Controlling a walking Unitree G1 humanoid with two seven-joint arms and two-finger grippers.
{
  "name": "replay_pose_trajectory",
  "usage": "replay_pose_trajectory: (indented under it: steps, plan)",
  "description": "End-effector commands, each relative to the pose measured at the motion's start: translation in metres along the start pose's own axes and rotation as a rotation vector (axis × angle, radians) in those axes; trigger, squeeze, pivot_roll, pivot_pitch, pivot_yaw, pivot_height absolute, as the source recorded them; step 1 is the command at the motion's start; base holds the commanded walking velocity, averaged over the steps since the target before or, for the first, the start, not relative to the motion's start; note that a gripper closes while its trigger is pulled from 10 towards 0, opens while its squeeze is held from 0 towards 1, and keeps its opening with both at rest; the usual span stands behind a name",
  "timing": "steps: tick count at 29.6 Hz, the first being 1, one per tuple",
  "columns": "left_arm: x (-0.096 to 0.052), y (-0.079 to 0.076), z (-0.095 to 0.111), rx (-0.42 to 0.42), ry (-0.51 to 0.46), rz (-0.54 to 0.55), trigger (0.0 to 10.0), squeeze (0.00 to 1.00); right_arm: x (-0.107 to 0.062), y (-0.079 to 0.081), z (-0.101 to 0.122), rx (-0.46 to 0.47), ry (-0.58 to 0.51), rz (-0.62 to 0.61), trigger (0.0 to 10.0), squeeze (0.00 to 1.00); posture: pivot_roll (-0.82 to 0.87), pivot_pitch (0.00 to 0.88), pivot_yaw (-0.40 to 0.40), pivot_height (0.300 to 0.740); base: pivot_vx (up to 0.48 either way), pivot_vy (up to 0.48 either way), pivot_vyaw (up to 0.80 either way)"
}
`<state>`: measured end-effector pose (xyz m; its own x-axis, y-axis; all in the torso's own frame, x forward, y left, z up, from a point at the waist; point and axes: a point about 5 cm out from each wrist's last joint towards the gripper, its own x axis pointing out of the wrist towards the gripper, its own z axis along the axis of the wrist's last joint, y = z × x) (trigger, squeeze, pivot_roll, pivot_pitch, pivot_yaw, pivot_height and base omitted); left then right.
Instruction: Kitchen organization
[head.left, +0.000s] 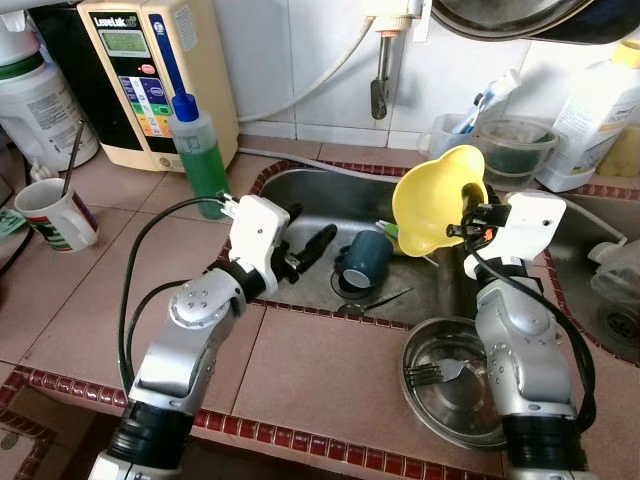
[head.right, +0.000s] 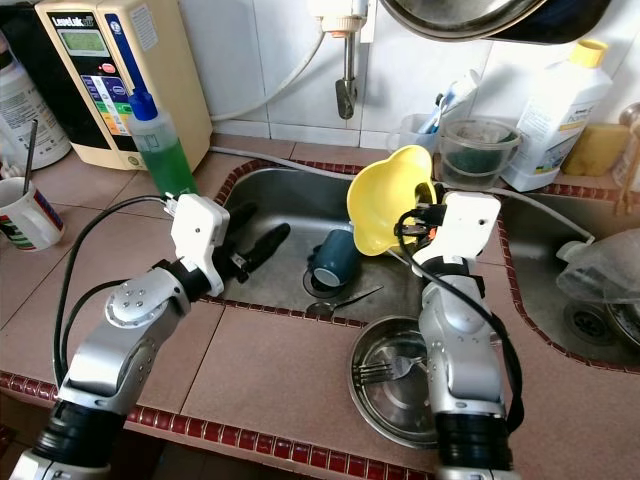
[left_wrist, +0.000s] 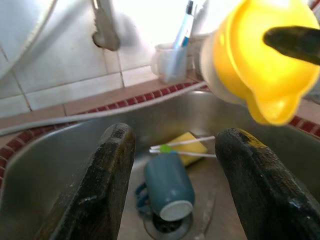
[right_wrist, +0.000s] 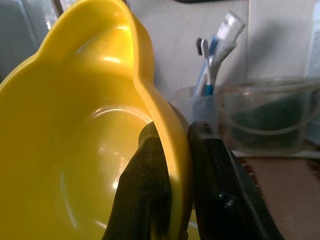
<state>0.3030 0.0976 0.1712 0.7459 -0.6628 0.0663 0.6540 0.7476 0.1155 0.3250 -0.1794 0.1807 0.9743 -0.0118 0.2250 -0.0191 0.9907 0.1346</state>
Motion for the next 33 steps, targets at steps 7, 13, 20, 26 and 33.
replay_pose_trajectory:
  steps: [7,13,20,26,33]
  plan:
    - [-0.006,-0.01,0.007,0.023,-0.007,-0.071,10.0,0.0,0.011,-0.006,-0.003,0.08,0.091,0.054,10.0,0.0,-0.1,0.053,0.032,0.74,0.0,0.0,0.0]
    - [-0.009,-0.014,0.009,0.035,-0.008,-0.108,10.0,0.0,0.016,-0.01,-0.016,0.1,0.206,0.112,10.0,0.0,-0.09,0.05,0.024,0.74,0.0,0.0,0.0]
    - [-0.01,-0.018,0.016,0.049,-0.023,-0.13,10.0,0.0,0.019,-0.007,-0.028,0.14,0.295,0.15,10.0,0.0,-0.07,0.04,0.014,0.74,0.0,0.0,0.0]
    - [-0.013,-0.024,0.02,0.054,-0.032,-0.168,10.0,0.0,0.022,-0.006,-0.038,0.164,0.363,0.168,10.0,0.0,-0.07,0.038,0.01,0.74,0.0,0.0,0.0]
    - [-0.016,-0.027,0.021,0.048,-0.035,-0.186,10.0,0.0,0.024,-0.01,-0.043,0.199,0.386,0.141,10.0,0.0,-0.06,0.038,0.006,0.74,0.0,0.0,0.0]
